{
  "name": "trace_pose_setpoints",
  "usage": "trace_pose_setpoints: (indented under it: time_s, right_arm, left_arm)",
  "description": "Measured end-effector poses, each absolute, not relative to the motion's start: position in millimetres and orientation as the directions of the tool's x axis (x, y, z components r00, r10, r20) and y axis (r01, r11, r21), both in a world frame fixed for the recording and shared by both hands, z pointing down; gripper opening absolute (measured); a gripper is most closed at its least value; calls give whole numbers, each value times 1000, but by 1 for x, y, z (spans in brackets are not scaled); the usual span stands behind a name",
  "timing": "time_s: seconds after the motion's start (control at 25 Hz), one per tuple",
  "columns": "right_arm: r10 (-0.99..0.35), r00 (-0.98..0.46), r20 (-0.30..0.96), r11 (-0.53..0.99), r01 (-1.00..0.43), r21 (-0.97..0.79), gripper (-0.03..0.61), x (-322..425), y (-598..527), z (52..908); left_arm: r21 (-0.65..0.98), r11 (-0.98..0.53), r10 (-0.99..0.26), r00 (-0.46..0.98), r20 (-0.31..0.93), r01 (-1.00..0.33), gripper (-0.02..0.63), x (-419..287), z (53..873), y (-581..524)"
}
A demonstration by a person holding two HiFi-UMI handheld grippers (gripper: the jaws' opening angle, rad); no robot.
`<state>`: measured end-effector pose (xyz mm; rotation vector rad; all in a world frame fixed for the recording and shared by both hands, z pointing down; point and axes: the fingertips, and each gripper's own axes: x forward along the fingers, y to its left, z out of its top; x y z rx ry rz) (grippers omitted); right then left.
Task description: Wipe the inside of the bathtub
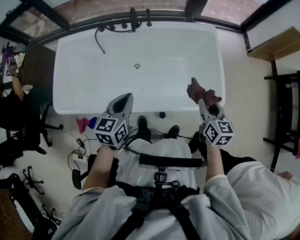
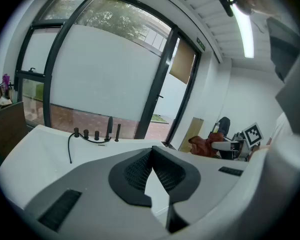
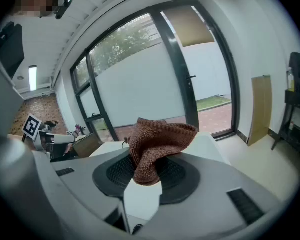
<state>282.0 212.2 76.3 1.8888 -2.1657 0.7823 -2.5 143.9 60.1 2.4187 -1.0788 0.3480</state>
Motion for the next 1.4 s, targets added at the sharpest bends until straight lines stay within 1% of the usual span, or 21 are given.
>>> trace_pose_setpoints:
  time_s: [0.2,0.36,0.52,0.64,0.76,0.92,1.04,1.24,1.4]
  right_arm:
    - [-851,-265,454,173,-956,-235,127,231,182,72]
    - [-798,-364,480,318,-931,-177,127,202,156,77]
    - [-705,-484,518,473,-866,-164,127,188,139,96]
    - [-616,-584,529,587,-788,-186,127,180,133,113]
    - [-523,-659,540,669,-710,-218,127,170,129,134]
    - [-433,-684,587,729,-648,-218,127,156,119,169]
    - [-395,-679,619,753,-625,-206,126,138,107,190]
    - [-406,-659,633,693,-674,-257,126,120,87,210]
    - [-354,-663,660,721,-643,-258,126,96,82,231]
  left_arm:
    - [319,-572,-641,654,403,-756,8,-33,65,130]
    - [319,-544,-656,630,415,-776,8,-45,68,126]
    - [302,-468,-703,557,441,-830,8,-43,70,134]
    - [287,-392,-747,485,454,-874,8,-38,69,146]
    - [274,-333,-782,427,455,-902,8,-36,68,153]
    - [258,-274,-809,367,459,-927,8,-50,78,150]
    - [266,-247,-807,350,476,-932,8,-73,97,144]
    - [244,-290,-776,376,505,-925,8,-97,106,127]
    - [239,-296,-767,379,518,-925,8,-112,113,120]
